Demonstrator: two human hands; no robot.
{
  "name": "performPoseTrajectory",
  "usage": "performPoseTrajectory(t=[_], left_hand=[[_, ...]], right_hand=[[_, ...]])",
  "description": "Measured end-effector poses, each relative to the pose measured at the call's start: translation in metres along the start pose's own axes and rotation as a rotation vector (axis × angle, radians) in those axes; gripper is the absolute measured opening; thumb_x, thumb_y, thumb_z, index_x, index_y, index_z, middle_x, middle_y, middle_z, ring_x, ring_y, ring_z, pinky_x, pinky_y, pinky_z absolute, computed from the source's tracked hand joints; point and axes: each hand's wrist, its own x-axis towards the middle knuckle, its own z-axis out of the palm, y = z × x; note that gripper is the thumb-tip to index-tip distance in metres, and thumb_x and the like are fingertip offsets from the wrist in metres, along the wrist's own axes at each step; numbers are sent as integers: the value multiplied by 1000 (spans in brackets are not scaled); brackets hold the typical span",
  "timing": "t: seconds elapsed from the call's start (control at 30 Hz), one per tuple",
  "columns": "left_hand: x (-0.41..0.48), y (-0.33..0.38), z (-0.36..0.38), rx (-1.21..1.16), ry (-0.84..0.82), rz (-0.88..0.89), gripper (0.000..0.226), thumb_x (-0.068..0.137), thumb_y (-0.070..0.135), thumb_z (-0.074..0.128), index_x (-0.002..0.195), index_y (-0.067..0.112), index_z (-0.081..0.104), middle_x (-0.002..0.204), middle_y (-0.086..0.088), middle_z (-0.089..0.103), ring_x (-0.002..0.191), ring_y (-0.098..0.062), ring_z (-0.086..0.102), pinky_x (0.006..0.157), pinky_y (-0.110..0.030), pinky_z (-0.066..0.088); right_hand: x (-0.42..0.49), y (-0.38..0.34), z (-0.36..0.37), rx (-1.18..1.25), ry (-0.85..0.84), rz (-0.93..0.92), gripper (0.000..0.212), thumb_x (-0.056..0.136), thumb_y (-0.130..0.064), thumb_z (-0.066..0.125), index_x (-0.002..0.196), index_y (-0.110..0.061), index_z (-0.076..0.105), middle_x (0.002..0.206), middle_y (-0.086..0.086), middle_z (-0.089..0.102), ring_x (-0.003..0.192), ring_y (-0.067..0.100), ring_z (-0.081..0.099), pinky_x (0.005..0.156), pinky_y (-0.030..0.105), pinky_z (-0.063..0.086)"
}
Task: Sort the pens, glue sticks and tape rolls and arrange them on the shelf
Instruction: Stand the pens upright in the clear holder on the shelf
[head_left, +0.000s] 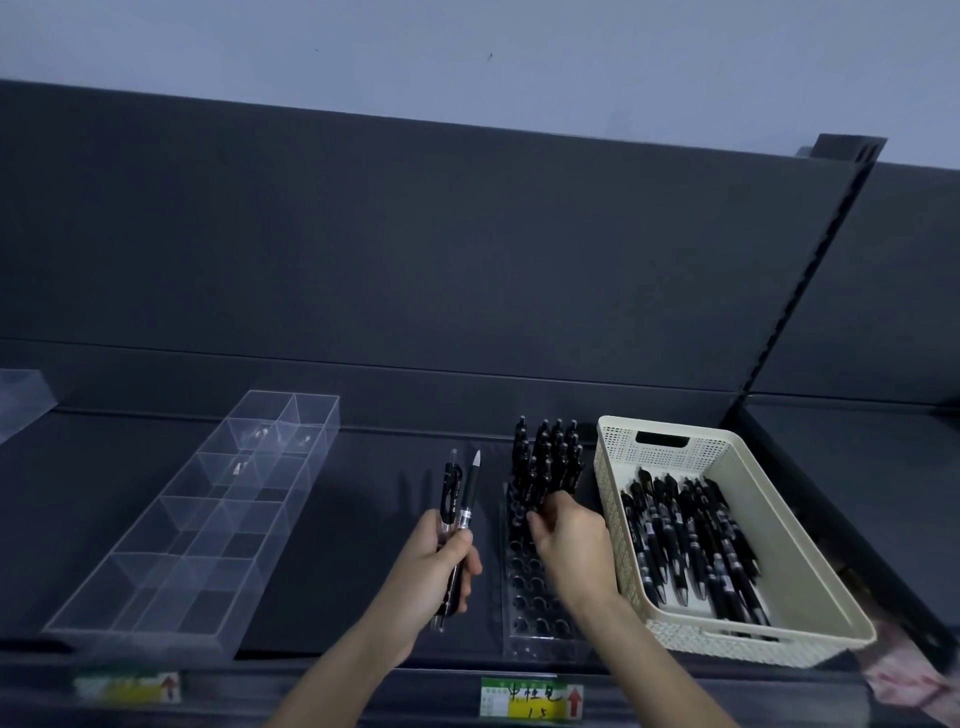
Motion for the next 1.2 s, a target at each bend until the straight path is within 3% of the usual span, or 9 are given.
performPoseTrajectory(t=[0.13,0.23,0.33,0.43,0.57,0.83,1.0,1.1,1.2], left_hand=[[1,2,3,6,-31,29,10,98,17,42,94,9,45,73,0,58,58,-10,52,58,-24,46],[2,3,6,14,-56,58,8,97,16,44,92,10,47,73,1,57,59,-9,52,58,-24,47],[4,3,12,27,-80,83,10,95,15,48,92,6,47,71,2,58,58,-10,52,57,-25,46],[6,4,21,25,-107,104,6,93,14,53,89,10,50,67,3,58,56,-9,51,55,-26,44],[6,8,27,-5,-117,113,4,89,12,58,89,8,55,65,2,57,52,-9,49,51,-23,40],[10,16,15,-108,-130,-3,10,89,10,57,80,7,59,58,3,53,43,-7,31,37,-17,19],[20,22,5,-240,25,24,12,83,-4,61,90,5,55,56,-1,44,41,-4,36,36,-16,29],[24,25,7,-215,44,55,17,82,-7,61,88,6,54,56,0,40,41,-5,34,36,-16,29],[26,28,15,-198,32,91,21,79,-10,63,86,8,53,61,-1,44,43,-5,36,37,-16,29]], right_hand=[[-4,2,-4,68,17,2,26,90,-27,57,110,-10,59,94,6,70,85,20,66,78,31,54],[-11,1,-18,200,63,-33,15,88,-22,61,100,-14,64,86,-3,69,80,12,64,79,28,54],[-17,-8,-35,402,53,-74,12,85,-19,64,77,-28,64,73,-12,66,71,4,61,70,21,52],[-17,-18,-45,576,-72,-51,13,83,-19,66,70,-17,68,60,-11,62,57,1,54,58,15,43],[-17,-15,-50,796,-136,64,30,85,-12,63,57,-11,52,46,-9,43,44,4,36,48,17,32],[-14,4,-65,1357,-150,315,17,85,9,52,82,-8,53,63,6,58,55,16,56,49,22,46],[-17,23,-73,1055,-343,247,14,80,7,59,79,-6,65,68,6,63,61,13,58,55,19,44],[-20,21,-73,721,-424,135,20,79,3,66,79,-17,69,68,-2,66,64,6,61,61,13,48],[-22,12,-67,541,-481,8,19,82,-9,67,78,-28,67,80,1,69,72,7,61,74,18,51]])
